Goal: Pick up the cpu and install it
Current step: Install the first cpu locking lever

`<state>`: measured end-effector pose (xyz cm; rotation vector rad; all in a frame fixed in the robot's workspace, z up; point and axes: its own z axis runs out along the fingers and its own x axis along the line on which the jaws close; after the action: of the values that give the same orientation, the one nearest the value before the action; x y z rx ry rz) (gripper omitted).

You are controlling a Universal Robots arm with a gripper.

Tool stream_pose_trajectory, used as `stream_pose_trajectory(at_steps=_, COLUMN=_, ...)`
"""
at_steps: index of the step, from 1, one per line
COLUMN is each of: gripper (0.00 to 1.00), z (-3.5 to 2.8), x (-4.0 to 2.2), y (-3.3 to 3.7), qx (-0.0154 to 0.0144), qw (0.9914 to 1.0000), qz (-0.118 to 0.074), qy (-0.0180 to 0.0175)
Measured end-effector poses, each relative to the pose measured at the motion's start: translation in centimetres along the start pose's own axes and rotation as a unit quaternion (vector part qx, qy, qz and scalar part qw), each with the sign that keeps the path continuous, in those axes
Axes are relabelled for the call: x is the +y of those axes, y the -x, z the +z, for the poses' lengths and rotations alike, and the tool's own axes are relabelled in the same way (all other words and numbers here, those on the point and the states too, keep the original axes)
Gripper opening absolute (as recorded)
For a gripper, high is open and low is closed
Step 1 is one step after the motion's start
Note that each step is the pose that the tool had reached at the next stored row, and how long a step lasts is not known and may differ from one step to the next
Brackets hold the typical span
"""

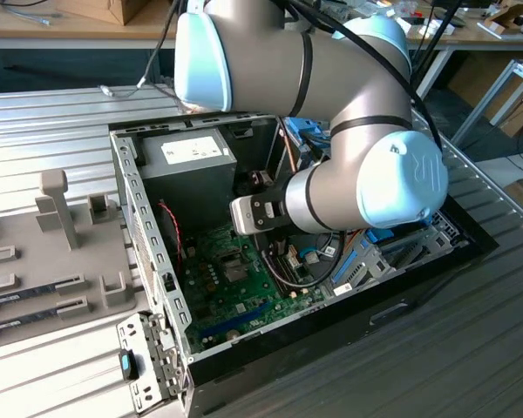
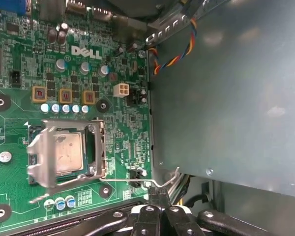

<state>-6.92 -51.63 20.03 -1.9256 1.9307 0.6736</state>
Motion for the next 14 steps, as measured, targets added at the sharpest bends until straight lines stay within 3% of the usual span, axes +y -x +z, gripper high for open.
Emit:
stream_pose_trajectory(at_steps=9, gripper=0.11, z=1.37, x=-0.24, y=-0.9, qx=0.0002, qw=1.0, qz=0.0, qy=0.0005)
stream_pose_trajectory(at_steps=12, gripper=0.11, z=1.3, x=-0.24, y=-0.85, qx=-0.0002, qw=1.0, qz=0.0, qy=0.0004)
stream_pose_trajectory(at_steps=14, gripper=0.11, z=0.79, x=-0.25, y=-0.55, qx=-0.0011, qw=1.0, qz=0.0, qy=0.0006)
